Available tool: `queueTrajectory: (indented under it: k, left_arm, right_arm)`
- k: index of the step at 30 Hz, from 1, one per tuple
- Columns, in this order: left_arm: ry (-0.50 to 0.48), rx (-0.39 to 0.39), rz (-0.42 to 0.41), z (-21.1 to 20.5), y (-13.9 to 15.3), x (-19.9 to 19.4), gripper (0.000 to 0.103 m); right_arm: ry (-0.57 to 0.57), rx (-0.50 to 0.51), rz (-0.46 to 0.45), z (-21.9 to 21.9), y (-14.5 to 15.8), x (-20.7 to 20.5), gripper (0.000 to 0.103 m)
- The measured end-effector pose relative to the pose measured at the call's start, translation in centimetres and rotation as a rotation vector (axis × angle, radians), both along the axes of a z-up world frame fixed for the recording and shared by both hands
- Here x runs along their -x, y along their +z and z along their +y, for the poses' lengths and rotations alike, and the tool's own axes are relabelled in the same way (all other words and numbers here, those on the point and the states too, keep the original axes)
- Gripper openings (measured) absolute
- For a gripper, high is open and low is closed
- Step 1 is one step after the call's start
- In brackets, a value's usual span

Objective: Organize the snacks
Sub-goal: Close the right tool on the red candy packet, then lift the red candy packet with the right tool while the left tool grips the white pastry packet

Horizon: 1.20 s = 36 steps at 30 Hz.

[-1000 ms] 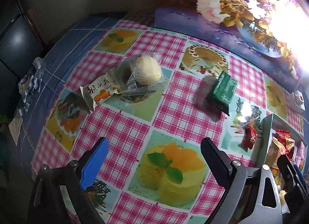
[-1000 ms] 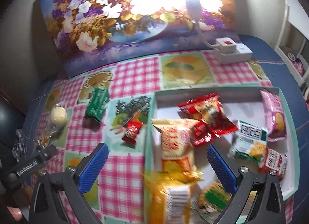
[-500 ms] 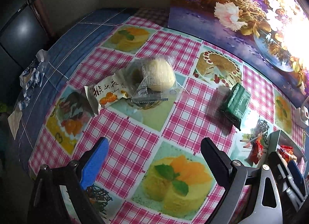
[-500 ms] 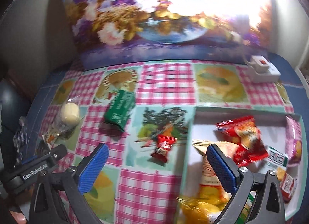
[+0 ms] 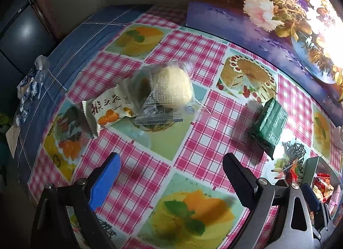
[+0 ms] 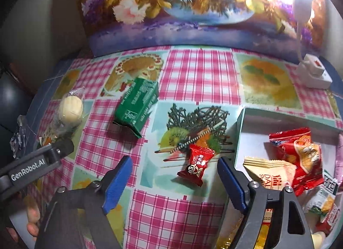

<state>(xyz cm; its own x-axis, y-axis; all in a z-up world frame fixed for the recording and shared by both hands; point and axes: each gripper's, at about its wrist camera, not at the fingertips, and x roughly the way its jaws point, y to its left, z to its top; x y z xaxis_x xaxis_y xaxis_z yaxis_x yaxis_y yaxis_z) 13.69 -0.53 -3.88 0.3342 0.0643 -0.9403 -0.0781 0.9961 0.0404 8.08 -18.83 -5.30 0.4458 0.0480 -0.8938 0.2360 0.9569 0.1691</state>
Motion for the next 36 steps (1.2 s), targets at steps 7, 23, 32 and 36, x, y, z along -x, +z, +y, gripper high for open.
queueTrajectory:
  k: [7,23,32,36]
  left_arm:
    - [0.013,0.009,0.014,0.3,-0.9,-0.7,0.096]
    - [0.058,0.046,0.035,2.7,-1.9,-1.0,0.096]
    - [0.085,0.018,0.001,6.8,-1.0,-1.9,0.096]
    - [0.058,0.012,-0.025,8.5,-0.5,-2.8,0.096]
  right_arm:
    - [0.004,0.005,-0.011,-0.4,-0.3,-0.5,0.067]
    - [-0.019,-0.010,0.051,-1.4,-1.6,-0.2,0.023]
    - [0.031,0.028,0.045,0.3,-1.7,-0.9,0.021]
    - [0.071,0.040,0.031,1.8,-1.7,-1.4,0.021]
